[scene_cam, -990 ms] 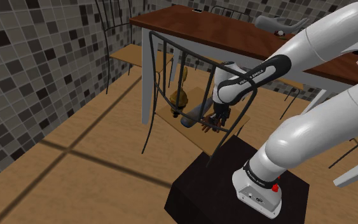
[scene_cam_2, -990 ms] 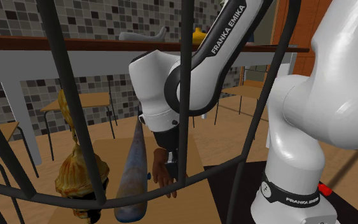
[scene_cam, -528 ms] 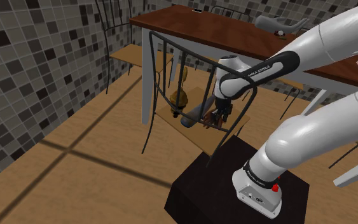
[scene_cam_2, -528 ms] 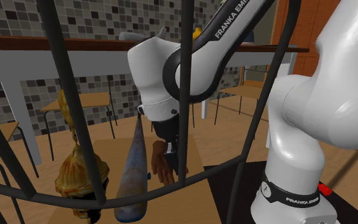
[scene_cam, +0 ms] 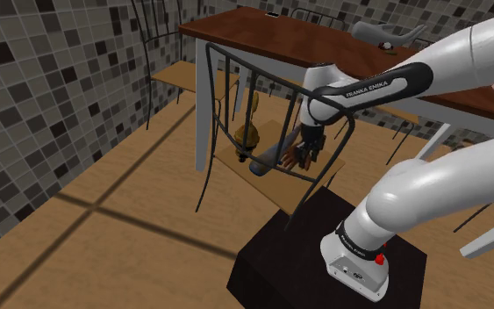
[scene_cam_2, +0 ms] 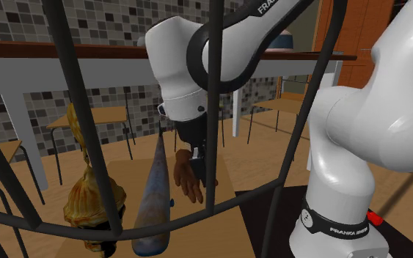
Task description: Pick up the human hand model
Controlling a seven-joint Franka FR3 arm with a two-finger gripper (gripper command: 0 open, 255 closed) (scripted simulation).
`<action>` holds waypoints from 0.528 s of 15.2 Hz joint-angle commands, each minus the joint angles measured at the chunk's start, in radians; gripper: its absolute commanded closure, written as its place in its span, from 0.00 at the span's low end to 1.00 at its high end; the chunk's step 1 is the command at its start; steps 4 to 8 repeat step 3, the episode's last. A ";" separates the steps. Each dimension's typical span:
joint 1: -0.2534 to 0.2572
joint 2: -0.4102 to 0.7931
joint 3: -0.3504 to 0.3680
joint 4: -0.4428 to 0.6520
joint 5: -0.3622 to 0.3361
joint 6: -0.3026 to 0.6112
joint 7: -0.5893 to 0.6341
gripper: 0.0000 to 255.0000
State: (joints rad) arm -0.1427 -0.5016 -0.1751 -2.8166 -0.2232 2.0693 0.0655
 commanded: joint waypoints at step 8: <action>0.001 -0.024 0.003 0.018 0.004 -0.042 -0.004 1.00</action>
